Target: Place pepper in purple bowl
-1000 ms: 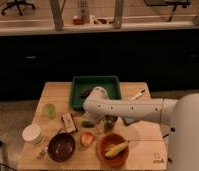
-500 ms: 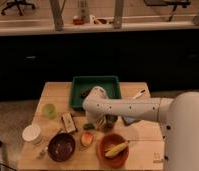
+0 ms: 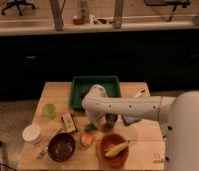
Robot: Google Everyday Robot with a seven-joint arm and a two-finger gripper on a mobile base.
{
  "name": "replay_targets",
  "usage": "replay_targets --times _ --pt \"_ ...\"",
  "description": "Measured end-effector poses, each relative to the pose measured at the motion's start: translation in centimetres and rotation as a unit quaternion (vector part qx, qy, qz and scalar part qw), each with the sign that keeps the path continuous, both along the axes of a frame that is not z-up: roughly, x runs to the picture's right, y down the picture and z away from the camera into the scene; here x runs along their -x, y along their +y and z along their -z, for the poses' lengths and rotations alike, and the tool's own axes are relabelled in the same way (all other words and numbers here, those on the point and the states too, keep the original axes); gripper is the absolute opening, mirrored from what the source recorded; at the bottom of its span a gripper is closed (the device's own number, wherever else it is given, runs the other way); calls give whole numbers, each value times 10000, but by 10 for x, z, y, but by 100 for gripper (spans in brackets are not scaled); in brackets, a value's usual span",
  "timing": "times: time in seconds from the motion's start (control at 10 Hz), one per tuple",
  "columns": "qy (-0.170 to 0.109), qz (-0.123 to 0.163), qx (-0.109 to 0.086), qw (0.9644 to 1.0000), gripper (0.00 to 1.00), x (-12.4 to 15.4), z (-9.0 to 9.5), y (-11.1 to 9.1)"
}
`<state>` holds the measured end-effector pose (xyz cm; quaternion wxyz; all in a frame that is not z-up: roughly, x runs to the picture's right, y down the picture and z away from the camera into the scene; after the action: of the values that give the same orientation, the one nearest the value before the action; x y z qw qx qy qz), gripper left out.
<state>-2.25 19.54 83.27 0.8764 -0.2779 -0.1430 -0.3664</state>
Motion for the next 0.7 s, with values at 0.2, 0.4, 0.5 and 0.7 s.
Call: replay_targets --times 0.2,0.4,0.5,0.7 --pt "10 4 -113 9999 0 5 14 -15" --pt "-4 -23 -187 9998 0 7 24 -25" --pt "-18 -32 -200 9998 0 9 26 -27" --pt "-48 -81 -220 9997 0 11 32 -34"
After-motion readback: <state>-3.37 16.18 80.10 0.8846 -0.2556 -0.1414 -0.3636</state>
